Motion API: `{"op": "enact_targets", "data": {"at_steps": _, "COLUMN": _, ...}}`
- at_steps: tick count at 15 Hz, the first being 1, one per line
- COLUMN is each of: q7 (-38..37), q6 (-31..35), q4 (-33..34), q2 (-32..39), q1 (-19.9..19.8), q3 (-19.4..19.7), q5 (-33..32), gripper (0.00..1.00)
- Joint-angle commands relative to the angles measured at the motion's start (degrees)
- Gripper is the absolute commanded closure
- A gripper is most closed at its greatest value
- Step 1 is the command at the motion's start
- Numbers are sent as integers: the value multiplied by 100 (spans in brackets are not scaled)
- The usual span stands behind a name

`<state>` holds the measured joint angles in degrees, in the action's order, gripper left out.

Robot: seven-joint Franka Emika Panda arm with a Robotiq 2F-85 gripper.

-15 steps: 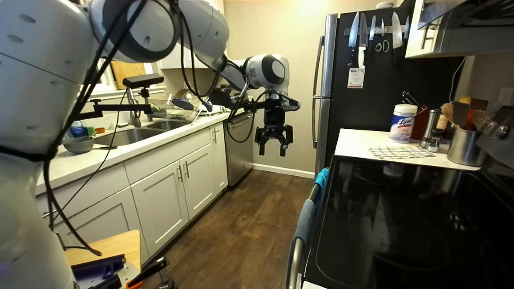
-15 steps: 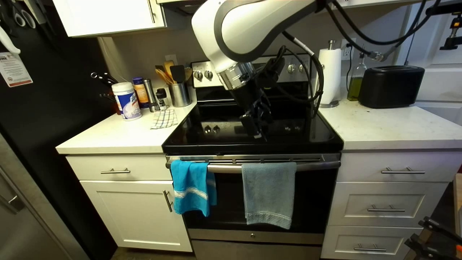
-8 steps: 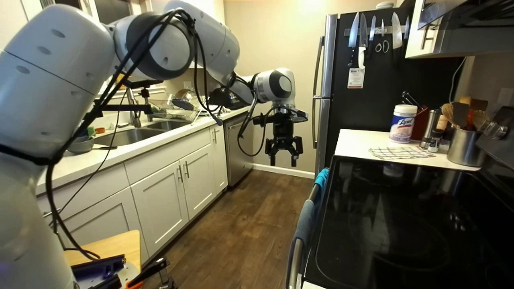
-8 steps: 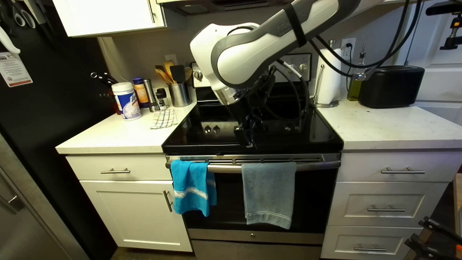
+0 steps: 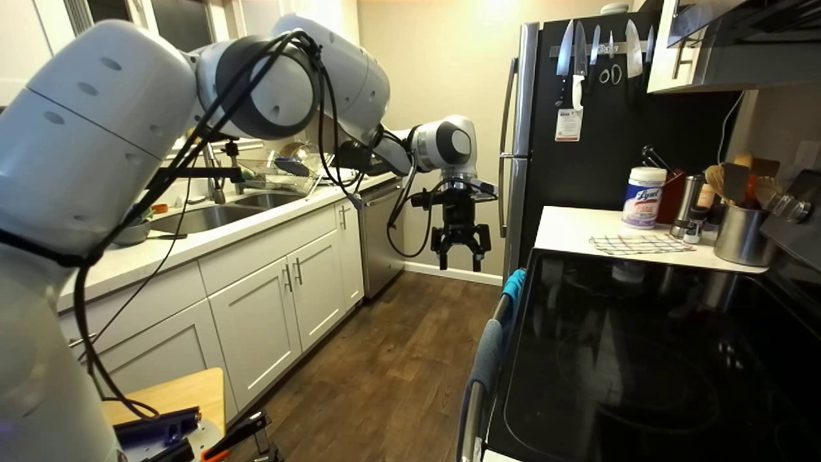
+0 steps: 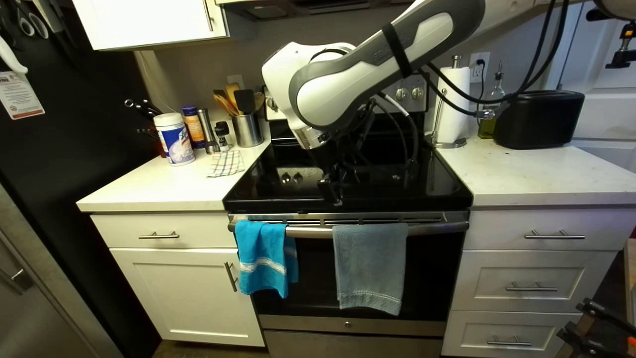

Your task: Put light blue towel on top of the stovetop.

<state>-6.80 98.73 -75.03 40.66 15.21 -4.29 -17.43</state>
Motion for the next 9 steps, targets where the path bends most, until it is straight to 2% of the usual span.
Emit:
{"op": "enact_targets", "data": {"at_steps": 1, "q7": 15, "q6": -15, "q4": 26, "q2": 9, "q1": 45, "q3": 55, "q5": 36, "gripper": 0}}
{"op": "enact_targets", "data": {"at_steps": 3, "q7": 21, "q6": 106, "q4": -30, "q2": -33, "q1": 54, "q3": 50, "q5": 1, "gripper": 0}}
{"op": "enact_targets", "data": {"at_steps": 9, "q7": 72, "q6": 1178, "q4": -334, "q2": 97, "q1": 68, "q3": 64, "q5": -62, "gripper": 0}}
